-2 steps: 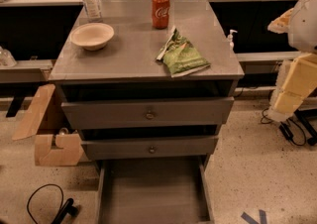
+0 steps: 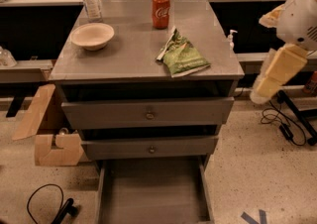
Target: Place green jalapeno chip bag into bottom drawer
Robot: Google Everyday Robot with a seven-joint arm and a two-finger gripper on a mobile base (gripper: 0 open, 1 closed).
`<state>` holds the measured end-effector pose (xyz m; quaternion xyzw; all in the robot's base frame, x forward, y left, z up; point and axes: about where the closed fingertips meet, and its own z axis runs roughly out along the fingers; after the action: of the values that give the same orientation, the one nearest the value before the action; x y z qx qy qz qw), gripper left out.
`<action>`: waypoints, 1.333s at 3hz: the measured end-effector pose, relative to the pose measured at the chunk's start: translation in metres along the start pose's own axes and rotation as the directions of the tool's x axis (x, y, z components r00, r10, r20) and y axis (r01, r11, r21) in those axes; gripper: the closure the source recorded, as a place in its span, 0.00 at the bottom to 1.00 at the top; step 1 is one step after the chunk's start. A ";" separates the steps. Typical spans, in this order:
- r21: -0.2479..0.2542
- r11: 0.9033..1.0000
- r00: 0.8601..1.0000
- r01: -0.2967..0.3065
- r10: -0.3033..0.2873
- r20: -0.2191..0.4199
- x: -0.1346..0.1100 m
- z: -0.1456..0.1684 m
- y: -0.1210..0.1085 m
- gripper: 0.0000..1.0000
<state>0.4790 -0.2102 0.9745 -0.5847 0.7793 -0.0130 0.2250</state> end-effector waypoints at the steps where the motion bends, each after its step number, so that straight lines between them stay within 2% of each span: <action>1: 0.040 0.997 0.983 -0.069 0.061 0.172 -0.022 0.033 -0.052 0.00; 2: 0.069 0.988 0.933 -0.141 0.109 0.344 -0.064 0.065 -0.108 0.00; 3: 0.067 0.981 0.887 -0.183 0.135 0.441 -0.101 0.097 -0.145 0.00; 4: 0.065 0.980 0.885 -0.187 0.140 0.444 -0.105 0.106 -0.149 0.00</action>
Offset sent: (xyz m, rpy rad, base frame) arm 0.2292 0.0689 0.0008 0.5624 -0.2832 -0.0883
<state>0.6757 -0.1357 0.9564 -0.4921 0.7535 0.0963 0.4251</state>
